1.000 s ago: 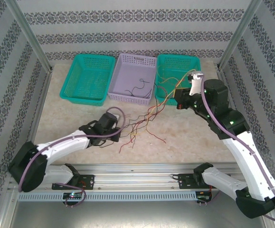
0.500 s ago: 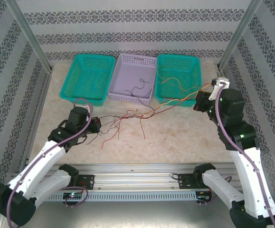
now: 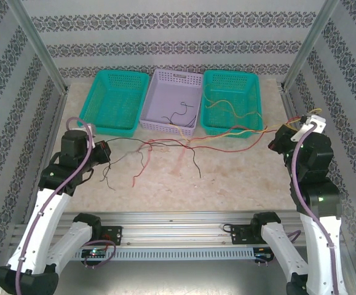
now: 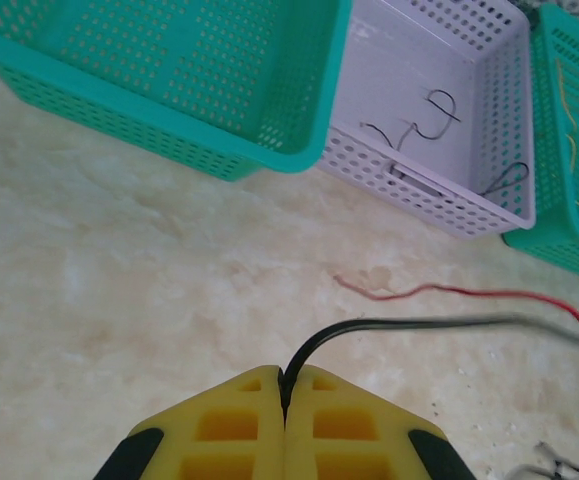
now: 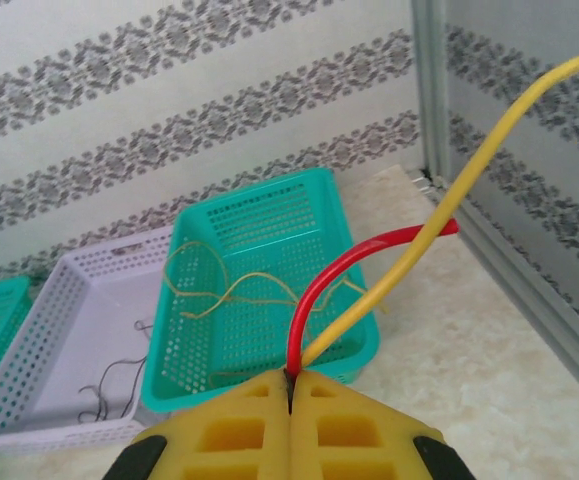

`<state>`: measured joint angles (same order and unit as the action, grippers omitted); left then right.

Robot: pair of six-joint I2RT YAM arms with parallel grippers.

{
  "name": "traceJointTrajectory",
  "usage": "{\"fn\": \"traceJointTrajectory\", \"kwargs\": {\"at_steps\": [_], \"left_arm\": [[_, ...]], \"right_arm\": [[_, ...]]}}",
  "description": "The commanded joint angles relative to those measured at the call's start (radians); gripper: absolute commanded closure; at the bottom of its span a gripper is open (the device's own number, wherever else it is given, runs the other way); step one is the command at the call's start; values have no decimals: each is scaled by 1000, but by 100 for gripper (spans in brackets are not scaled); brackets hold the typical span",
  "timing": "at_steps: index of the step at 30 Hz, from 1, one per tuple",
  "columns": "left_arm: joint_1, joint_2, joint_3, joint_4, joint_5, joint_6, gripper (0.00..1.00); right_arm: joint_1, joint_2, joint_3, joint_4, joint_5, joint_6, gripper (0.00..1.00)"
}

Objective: Untangle the cables

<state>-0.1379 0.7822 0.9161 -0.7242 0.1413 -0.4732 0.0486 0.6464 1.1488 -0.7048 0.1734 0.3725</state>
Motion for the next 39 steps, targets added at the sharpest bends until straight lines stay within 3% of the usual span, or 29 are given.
{"fn": "traceJointTrajectory", "kwargs": {"at_steps": [1, 6, 18, 23, 26, 33, 39], "left_arm": [[30, -23, 13, -50, -20, 33, 100], [43, -21, 1, -21, -42, 25, 100], [47, 31, 24, 132, 44, -45, 100], [46, 54, 39, 158, 116, -48, 100], [47, 69, 40, 171, 157, -47, 100], [24, 96, 47, 245, 262, -81, 100], [-27, 101, 13, 330, 316, -137, 100]], "right_arm": [[-24, -42, -11, 7, 92, 34, 100], [-36, -54, -22, 11, 79, 37, 100], [-25, 79, -82, 26, -268, 43, 100], [32, 109, -154, 51, -325, 31, 88], [114, 172, -181, 61, -347, 24, 85], [344, 301, -211, 156, -256, 15, 75], [510, 381, -208, 367, -348, 7, 58]]}}
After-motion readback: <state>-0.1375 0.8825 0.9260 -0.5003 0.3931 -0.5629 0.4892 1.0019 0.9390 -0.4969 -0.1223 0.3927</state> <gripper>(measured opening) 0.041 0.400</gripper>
